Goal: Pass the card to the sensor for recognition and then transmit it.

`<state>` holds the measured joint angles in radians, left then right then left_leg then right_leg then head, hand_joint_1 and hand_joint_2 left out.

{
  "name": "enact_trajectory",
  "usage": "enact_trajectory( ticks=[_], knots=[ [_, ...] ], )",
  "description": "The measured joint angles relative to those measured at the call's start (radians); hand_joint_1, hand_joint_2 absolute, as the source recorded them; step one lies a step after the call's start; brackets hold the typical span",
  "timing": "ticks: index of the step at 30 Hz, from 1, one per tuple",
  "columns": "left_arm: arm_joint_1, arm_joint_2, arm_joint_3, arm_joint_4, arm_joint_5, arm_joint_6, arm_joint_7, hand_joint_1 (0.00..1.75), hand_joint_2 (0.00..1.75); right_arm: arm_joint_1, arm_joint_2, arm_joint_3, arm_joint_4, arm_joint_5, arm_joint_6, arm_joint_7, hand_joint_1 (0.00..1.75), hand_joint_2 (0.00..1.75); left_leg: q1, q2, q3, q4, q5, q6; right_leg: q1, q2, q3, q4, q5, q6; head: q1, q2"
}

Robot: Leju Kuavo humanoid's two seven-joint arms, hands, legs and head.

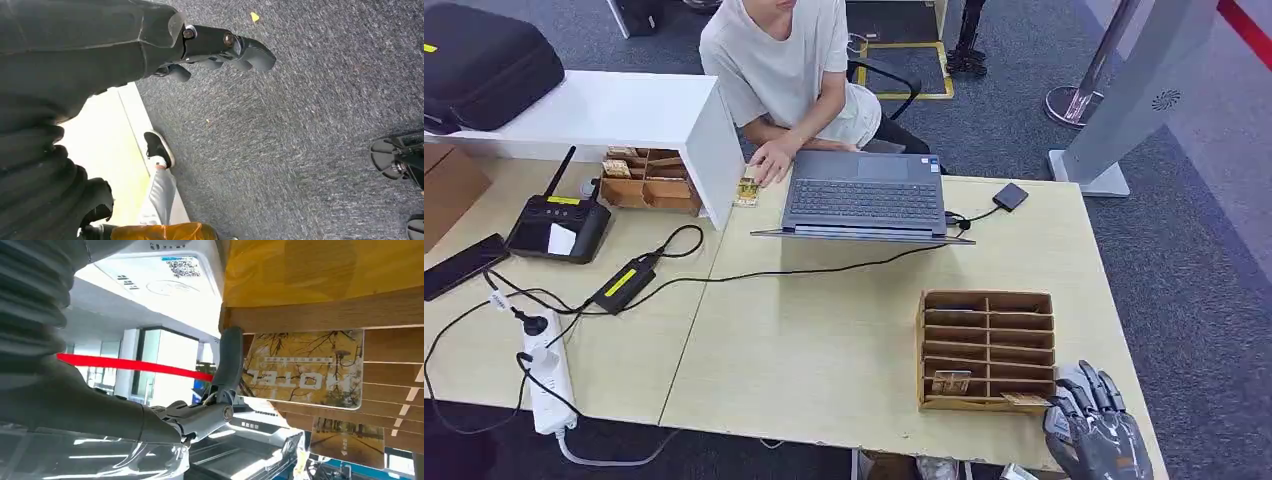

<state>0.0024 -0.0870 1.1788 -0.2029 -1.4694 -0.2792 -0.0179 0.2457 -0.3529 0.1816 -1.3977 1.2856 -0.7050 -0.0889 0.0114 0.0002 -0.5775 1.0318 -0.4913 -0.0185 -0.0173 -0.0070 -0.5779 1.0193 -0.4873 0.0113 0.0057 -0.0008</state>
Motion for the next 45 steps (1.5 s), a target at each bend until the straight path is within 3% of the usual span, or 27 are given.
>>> enact_trajectory(
  ticks=[12, 32, 45],
  knots=[
    [0.000, 0.000, 0.011, 0.000, 0.000, 0.000, 0.000, 0.00, 1.75, 0.009, 0.003, -0.012, -0.008, 0.006, 0.000, 0.005, 0.00, 1.75, 0.000, 0.000, 0.000, 0.000, 0.000, 0.000, 0.000, 0.000, 0.000, 0.000, 0.000, 0.000, 0.000, 0.000],
    [0.001, -0.002, 0.033, 0.000, 0.000, -0.001, 0.000, 0.00, 1.75, 0.115, -0.067, -0.060, -0.077, 0.015, 0.000, 0.072, 0.00, 1.75, 0.000, 0.000, 0.000, 0.000, -0.001, 0.001, 0.000, 0.000, 0.000, -0.001, 0.000, 0.000, 0.000, 0.000],
    [0.000, -0.004, 0.033, 0.000, -0.002, -0.002, 0.000, 0.00, 1.75, 0.058, -0.060, -0.008, -0.070, 0.026, 0.002, 0.056, 0.00, 1.75, 0.000, 0.000, 0.000, 0.000, -0.001, 0.001, 0.000, 0.000, 0.000, 0.000, 0.000, 0.000, 0.000, 0.000]
  ],
)
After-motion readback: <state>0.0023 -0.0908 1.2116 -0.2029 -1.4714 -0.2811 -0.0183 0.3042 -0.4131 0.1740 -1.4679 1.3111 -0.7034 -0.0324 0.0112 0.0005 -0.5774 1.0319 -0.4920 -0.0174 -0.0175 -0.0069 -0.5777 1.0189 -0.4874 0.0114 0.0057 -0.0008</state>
